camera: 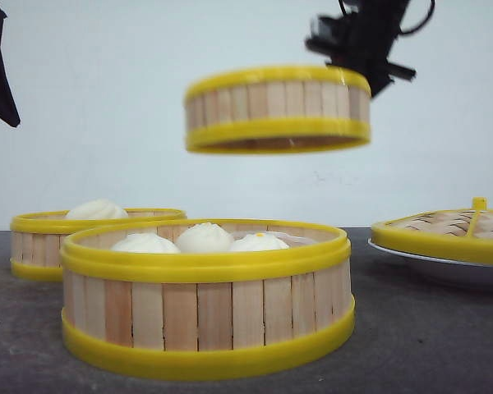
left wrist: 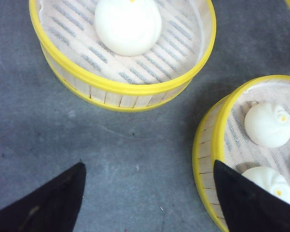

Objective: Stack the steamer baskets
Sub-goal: 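Grasp the rim and lift the basket with the right gripper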

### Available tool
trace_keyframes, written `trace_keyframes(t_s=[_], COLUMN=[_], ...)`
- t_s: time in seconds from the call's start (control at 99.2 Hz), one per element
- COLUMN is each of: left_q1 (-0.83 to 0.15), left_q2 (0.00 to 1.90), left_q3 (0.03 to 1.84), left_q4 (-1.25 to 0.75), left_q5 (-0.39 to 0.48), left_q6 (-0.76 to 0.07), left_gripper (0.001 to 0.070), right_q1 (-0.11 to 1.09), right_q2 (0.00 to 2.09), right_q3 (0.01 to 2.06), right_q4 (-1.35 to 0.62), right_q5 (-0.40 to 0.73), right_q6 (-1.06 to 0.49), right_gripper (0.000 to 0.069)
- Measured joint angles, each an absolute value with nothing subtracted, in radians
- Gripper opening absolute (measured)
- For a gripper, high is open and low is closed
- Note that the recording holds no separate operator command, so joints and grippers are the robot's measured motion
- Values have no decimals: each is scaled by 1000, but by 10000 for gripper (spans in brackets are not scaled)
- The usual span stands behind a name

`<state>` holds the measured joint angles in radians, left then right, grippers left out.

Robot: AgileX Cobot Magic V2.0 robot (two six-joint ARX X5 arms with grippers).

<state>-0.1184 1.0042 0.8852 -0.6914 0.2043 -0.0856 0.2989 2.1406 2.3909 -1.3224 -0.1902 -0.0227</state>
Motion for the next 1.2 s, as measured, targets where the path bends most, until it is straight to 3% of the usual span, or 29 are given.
trace_keyframes(t_s=[0.272, 0.504, 0.817, 1.2], left_q1=[-118, -118, -117, -117], left_q2=[1004, 1004, 1004, 1004], left_q3=[885, 885, 885, 885], left_q4=[-693, -709, -709, -707], left_q5=[204, 185, 181, 181], left_q6=[-63, -32, -19, -19], left_gripper=[514, 514, 514, 514], right_q1=[431, 522, 527, 529], right_q2=[2091, 2076, 1871, 1675], right_q3=[2393, 2323, 2021, 1553], right_q4=[-1348, -1349, -1325, -1003], right_q5=[-116, -120, -123, -191], right_q6=[-32, -41, -49, -54], right_gripper=[24, 24, 24, 24])
